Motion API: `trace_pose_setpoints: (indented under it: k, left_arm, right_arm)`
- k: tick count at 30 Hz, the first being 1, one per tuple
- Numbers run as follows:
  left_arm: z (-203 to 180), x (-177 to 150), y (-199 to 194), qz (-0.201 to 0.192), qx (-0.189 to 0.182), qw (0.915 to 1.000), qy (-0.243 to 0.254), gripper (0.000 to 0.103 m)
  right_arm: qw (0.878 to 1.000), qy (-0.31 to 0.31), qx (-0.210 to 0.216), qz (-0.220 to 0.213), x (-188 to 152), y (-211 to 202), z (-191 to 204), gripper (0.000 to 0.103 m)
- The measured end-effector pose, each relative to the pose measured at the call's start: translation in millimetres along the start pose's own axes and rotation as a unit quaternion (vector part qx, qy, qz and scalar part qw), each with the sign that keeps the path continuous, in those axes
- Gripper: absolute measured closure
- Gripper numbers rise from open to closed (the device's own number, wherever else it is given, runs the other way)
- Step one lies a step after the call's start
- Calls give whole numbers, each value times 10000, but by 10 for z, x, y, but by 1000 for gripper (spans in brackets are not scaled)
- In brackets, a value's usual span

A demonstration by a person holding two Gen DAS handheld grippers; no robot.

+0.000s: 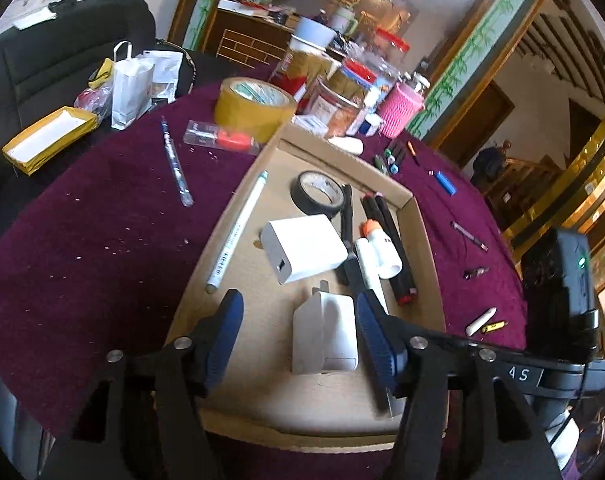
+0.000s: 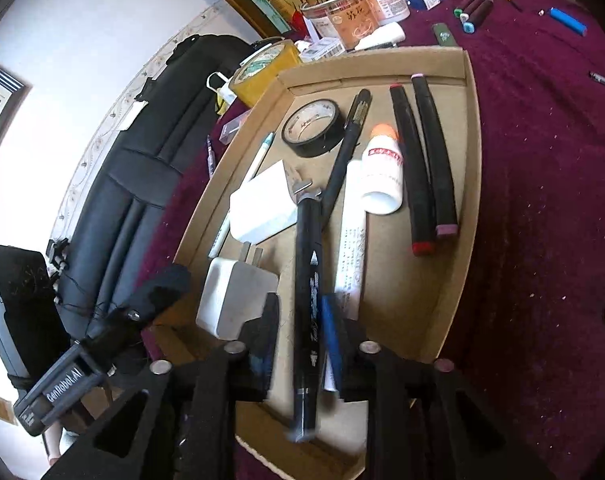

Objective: Organize rigid objects
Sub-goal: 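Carry the charger and black marker into the tray and open both tools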

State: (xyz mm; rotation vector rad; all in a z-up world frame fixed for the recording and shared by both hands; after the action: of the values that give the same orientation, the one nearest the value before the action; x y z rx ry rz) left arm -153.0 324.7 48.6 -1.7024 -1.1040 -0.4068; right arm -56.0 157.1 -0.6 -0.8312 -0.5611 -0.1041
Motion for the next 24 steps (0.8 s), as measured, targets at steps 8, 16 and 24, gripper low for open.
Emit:
trace_pose_setpoints:
  k: [8, 16, 24]
  left_arm:
    - [158, 59, -243, -358, 0, 9991, -218, 40]
    - [339, 67, -367, -529, 26, 9979, -375, 38]
    - [402, 49, -371, -493, -52, 9975, -494, 36]
  right_arm:
    - [9993, -160, 217, -247, 89, -149, 121, 66]
    - [9980, 153, 466, 410, 280, 358, 269, 56]
    - [9998, 155, 121, -23, 706, 768, 289, 53]
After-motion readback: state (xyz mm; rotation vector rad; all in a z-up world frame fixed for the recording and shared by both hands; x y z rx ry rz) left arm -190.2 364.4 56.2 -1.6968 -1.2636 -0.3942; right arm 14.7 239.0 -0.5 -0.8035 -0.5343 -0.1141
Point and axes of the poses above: each gripper's, at about its wrist camera, not at the fingertips, and y roughly the way its jaws point, z to its left, x to its top, the point moved 1 cm from there along y, roughly the way its jaws point, and after that the axes turned 11 degrees about -z, right-handed, at the moved point
